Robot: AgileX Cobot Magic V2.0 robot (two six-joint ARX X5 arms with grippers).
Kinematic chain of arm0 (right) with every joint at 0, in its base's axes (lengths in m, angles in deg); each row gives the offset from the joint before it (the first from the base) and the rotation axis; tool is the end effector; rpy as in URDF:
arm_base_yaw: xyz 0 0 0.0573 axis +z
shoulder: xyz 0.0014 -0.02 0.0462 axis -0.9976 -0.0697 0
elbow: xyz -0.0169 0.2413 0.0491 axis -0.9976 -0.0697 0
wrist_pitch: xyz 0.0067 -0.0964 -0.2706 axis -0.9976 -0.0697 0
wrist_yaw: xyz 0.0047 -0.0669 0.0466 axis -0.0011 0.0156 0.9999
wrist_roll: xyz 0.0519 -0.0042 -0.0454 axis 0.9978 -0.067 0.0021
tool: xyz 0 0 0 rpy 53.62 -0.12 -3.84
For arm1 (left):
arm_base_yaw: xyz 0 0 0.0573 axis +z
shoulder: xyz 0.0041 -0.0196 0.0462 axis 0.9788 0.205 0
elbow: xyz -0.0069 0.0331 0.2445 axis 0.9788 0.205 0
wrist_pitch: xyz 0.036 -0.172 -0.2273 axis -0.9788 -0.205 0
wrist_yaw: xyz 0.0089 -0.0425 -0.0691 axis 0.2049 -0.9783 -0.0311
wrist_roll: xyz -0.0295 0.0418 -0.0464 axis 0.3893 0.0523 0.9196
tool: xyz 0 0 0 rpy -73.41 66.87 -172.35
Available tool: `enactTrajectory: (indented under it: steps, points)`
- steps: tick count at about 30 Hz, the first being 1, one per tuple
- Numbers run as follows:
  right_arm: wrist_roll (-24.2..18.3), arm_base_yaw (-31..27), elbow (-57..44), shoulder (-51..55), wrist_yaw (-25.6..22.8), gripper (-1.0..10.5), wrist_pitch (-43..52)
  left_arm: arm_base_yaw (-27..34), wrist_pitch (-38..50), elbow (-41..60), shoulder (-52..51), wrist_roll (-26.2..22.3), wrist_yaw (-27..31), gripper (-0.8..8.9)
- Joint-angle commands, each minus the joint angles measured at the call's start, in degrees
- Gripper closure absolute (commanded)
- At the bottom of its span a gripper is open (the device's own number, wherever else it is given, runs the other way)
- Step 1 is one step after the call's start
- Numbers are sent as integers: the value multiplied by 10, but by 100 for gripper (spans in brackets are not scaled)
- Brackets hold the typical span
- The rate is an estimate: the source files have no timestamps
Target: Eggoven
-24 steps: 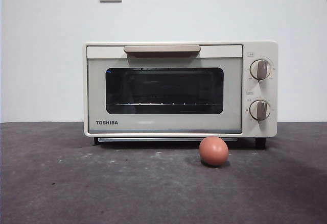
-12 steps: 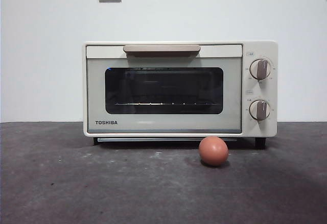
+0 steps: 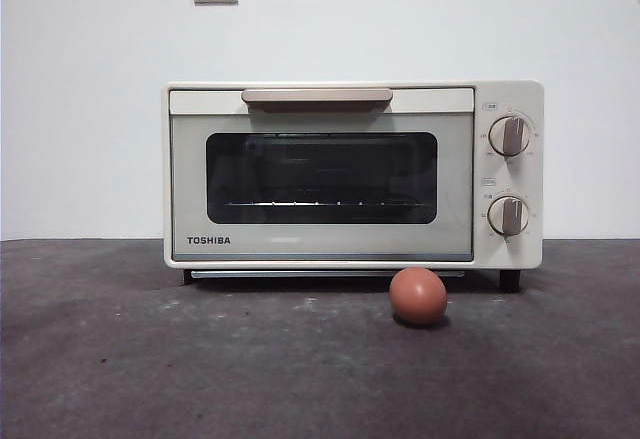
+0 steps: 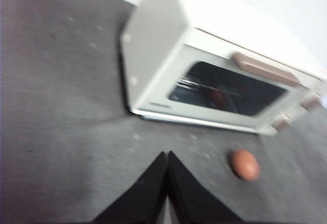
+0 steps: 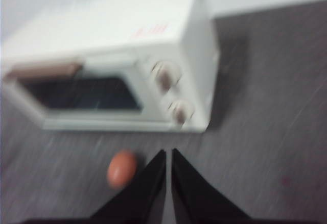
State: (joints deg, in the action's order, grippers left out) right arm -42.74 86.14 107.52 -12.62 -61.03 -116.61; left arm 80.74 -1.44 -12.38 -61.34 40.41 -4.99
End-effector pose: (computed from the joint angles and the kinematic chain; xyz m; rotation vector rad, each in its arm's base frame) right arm 0.1647 0.0191 0.2824 0.2674 0.3962 0.3293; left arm 0.1647 -0.0170 0.2582 -0.4185 0.4030 -0.3816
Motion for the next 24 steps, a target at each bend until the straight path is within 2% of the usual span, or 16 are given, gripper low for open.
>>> enactTrajectory:
  steps: [1, 7, 13, 14, 18, 24]
  points:
    - [-64, 17, 50, -46, 16, 943, -69, -2, -21, -41, 41, -51, -44, 806]
    - [-115, 81, 122, -118, 29, 943, -191, -29, -77, -88, 98, -86, -83, 806]
    - [-124, 133, 130, -139, 28, 937, -206, -59, -111, -101, 122, -110, -84, 806]
    - [-124, 137, 130, -141, 28, 908, -203, -62, -110, -101, 122, -110, -84, 806]
    - [-111, 141, 130, -141, 28, 621, -192, -65, -110, -101, 122, -110, -84, 806]
    - [-77, 142, 130, -165, 29, 595, -185, -65, -106, -101, 122, -109, -84, 806]
